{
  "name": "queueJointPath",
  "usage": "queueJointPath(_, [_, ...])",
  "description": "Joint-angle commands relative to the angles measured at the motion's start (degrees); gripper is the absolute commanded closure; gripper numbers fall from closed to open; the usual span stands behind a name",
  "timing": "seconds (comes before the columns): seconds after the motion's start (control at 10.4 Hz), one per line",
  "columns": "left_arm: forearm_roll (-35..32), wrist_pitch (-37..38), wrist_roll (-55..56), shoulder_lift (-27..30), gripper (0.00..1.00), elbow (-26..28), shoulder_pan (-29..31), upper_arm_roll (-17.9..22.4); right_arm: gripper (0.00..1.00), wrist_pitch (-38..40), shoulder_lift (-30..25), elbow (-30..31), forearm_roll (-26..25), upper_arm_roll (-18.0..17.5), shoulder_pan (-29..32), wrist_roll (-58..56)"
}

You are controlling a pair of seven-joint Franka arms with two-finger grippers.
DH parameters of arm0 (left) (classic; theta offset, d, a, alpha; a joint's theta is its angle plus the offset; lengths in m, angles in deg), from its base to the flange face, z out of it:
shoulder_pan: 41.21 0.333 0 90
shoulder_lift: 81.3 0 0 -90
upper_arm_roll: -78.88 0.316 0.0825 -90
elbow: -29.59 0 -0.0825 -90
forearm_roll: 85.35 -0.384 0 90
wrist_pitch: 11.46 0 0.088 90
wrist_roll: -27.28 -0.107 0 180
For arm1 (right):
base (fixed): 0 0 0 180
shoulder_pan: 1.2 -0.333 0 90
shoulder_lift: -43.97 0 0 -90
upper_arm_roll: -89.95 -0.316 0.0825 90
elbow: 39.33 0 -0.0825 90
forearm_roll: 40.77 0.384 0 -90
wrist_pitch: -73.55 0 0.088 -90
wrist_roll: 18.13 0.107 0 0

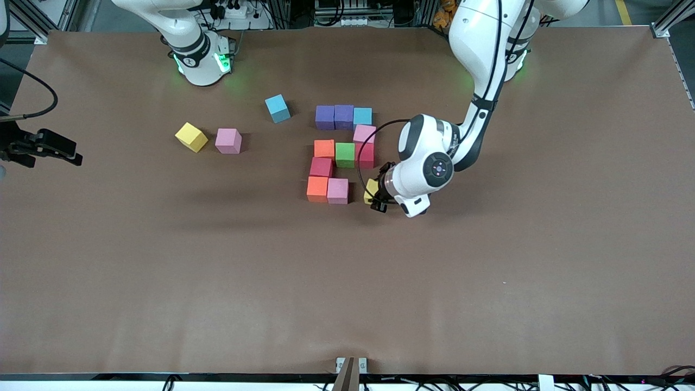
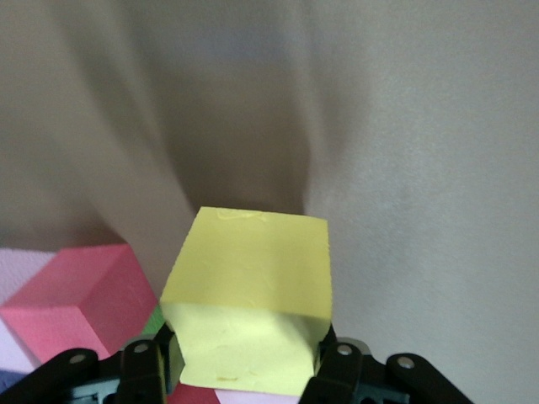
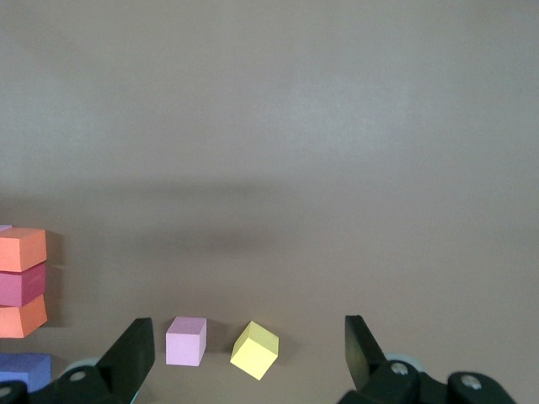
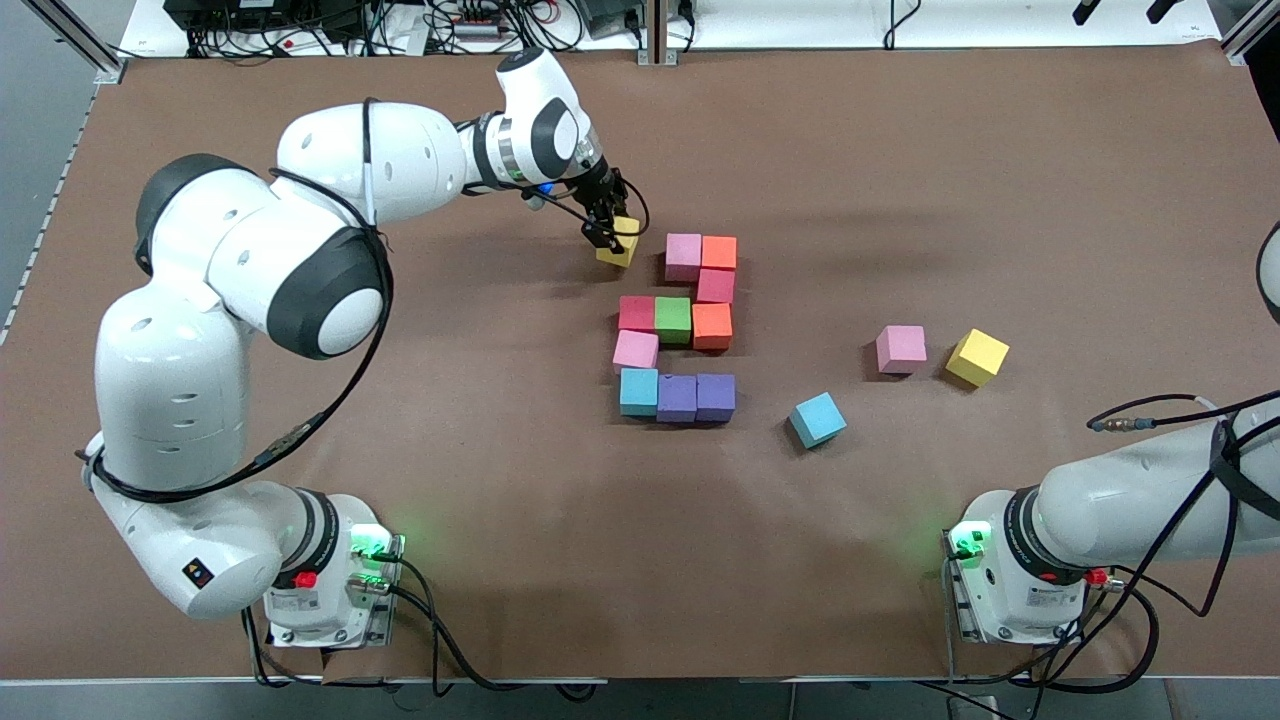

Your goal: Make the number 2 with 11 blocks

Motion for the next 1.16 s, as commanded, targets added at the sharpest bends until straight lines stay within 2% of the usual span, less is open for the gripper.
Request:
queueJointPath(0.0, [2.45,-0.87,4.37,-0.36,0.4,-0.89,0.87,-1.19,0.0,0.87,0.6,-0.43,2.3,-0.84,0.93,1.37])
queueJointPath(0.29, [2.45,-7.54,7.47,-0.53,0.4,-0.28,1.05,-3.73,0.0,0.96,0.51,-4.01,1.7,-0.67,1.45,1.2])
queueJointPath(0.39, [2.37,-9.73,7.47,-0.36,0.4,1.47,1.14,-4.61,0.0,0.96,0.34,-5.17,1.61,-0.67,2.67,1.2])
queueJointPath(0.77, [2.54,-19.93,7.47,0.08,0.38,5.7,6.23,-12.6,0.0,0.96,0.08,-5.62,-1.12,-0.58,3.3,1.29])
queueJointPath(1.06, [2.89,-20.12,7.99,0.17,0.38,5.7,6.5,-13.05,0.0,0.96,0.07,-5.62,-1.12,-0.75,3.39,1.64])
